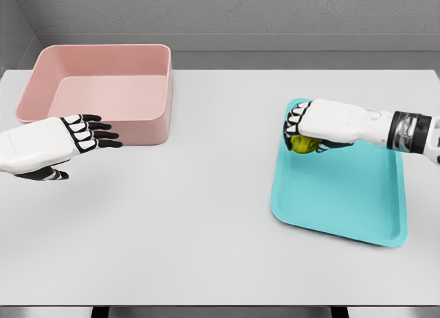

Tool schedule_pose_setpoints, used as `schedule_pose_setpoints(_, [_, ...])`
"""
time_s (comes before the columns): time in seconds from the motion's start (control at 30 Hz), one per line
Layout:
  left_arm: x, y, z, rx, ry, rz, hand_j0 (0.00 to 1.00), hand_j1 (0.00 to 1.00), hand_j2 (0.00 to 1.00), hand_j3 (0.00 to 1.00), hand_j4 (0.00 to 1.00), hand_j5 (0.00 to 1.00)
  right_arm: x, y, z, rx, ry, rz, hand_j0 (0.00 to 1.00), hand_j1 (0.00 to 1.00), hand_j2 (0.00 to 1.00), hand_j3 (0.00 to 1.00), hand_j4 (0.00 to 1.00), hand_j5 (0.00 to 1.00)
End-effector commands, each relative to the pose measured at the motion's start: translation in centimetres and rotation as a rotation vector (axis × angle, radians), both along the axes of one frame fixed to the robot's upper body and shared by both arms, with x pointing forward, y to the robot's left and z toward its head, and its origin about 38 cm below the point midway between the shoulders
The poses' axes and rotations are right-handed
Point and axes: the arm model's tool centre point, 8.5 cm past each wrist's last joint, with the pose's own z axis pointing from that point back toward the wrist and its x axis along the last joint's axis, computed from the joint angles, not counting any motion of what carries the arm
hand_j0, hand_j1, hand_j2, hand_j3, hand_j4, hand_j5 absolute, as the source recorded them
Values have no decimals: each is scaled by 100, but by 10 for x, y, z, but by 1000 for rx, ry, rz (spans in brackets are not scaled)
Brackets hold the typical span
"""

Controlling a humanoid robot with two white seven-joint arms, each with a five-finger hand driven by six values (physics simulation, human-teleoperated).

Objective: Put the tennis from the blue tray into the pink basket with both arms

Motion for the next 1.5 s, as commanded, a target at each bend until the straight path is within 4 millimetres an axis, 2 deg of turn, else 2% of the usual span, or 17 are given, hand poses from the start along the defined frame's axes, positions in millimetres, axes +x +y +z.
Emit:
schedule_pose_setpoints(0.0, [0,0,1,-6,1,2,100,100,100,100,100,100,-3,6,2,8,-2,17,41,41,41,41,41,41])
schedule_pose_setpoints(0.1, [0,0,1,-6,1,2,100,100,100,100,100,100,-3,32,-5,40,3,61,40,40,40,40,40,40])
schedule_pose_setpoints(0.27, [0,0,1,-6,1,2,100,100,100,100,100,100,-3,62,-10,75,-1,108,40,40,40,40,40,40])
schedule_pose_setpoints(0.4, [0,0,1,-6,1,2,100,100,100,100,100,100,-6,81,-14,86,9,142,39,39,39,39,39,39])
schedule_pose_setpoints(0.53, [0,0,1,-7,1,2,100,100,100,100,100,100,-23,101,-13,78,-7,221,38,38,38,38,38,38])
schedule_pose_setpoints(0.6, [0,0,1,-9,2,1,100,100,100,100,100,100,-24,103,-13,73,-9,226,38,38,38,38,38,38])
schedule_pose_setpoints(0.67, [0,0,0,-7,4,1,100,100,100,100,100,100,-28,119,-20,75,-6,257,38,38,38,38,38,38])
schedule_pose_setpoints(0.93, [-1,0,-1,-7,6,2,100,100,100,100,100,100,-32,144,-23,83,-11,301,38,38,38,38,38,38])
schedule_pose_setpoints(1.0, [0,0,0,-7,5,2,100,100,100,100,100,100,-35,159,-25,86,-27,324,38,38,38,38,38,38])
schedule_pose_setpoints(1.2, [-1,0,-1,-7,6,2,100,100,100,100,100,100,-37,173,-34,84,-6,344,38,38,38,38,38,38])
schedule_pose_setpoints(1.47, [-1,0,-1,-7,6,2,100,100,100,100,100,100,-25,172,-50,62,24,304,38,38,38,38,38,38])
